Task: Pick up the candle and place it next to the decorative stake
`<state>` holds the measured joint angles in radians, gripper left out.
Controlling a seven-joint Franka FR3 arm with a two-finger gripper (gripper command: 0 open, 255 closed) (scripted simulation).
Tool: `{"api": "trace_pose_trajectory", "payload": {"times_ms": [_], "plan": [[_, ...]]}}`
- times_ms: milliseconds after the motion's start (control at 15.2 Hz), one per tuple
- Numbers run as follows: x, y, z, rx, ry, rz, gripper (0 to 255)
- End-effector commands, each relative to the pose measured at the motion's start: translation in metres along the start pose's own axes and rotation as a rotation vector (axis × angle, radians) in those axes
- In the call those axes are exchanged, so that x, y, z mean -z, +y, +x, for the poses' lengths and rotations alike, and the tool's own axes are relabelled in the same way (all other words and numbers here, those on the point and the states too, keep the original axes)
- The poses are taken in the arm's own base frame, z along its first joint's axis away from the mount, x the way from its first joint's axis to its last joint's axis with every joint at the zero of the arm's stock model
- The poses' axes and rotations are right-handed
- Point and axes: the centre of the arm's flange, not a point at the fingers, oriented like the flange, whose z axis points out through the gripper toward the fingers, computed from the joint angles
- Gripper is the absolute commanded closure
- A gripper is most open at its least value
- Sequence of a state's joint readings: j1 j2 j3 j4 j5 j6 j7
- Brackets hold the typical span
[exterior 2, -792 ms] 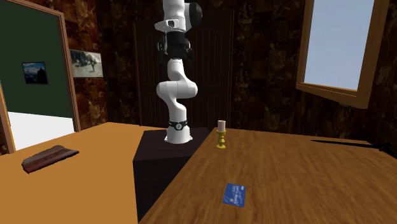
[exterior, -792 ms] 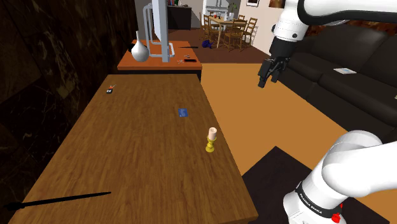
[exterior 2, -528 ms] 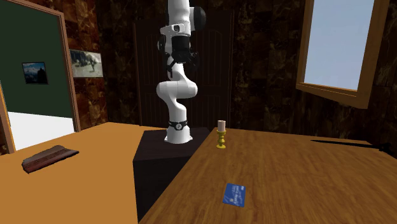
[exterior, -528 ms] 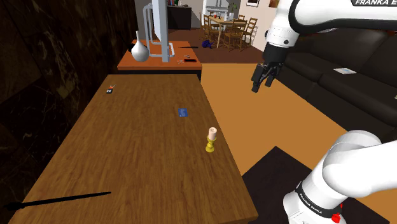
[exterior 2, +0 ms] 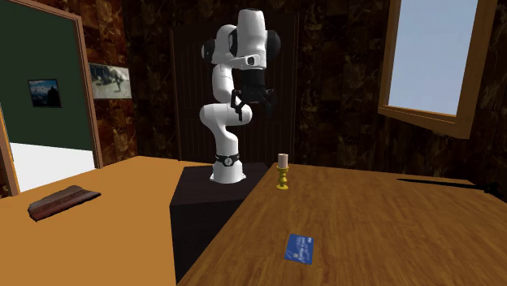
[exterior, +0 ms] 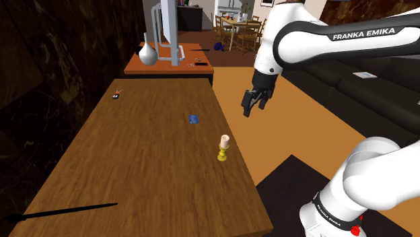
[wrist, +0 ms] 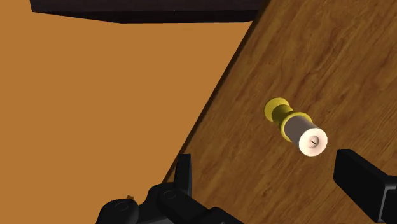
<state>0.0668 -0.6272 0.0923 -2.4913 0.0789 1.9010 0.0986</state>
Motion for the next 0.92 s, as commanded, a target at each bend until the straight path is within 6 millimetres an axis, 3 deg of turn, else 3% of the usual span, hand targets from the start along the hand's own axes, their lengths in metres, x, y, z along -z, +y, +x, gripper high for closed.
{"api": "trace_pose_trajectory", "payload": {"times_ms": [0, 528, 858], "plan": [[-0.019, -0.017, 0.009, 0.003, -0.001, -0.001, 0], [-0.094, -0.086, 0.040, 0.017, -0.009, -0.005, 0], [-0.118, -0.089, 0.041, 0.018, -0.010, -0.006, 0]]}}
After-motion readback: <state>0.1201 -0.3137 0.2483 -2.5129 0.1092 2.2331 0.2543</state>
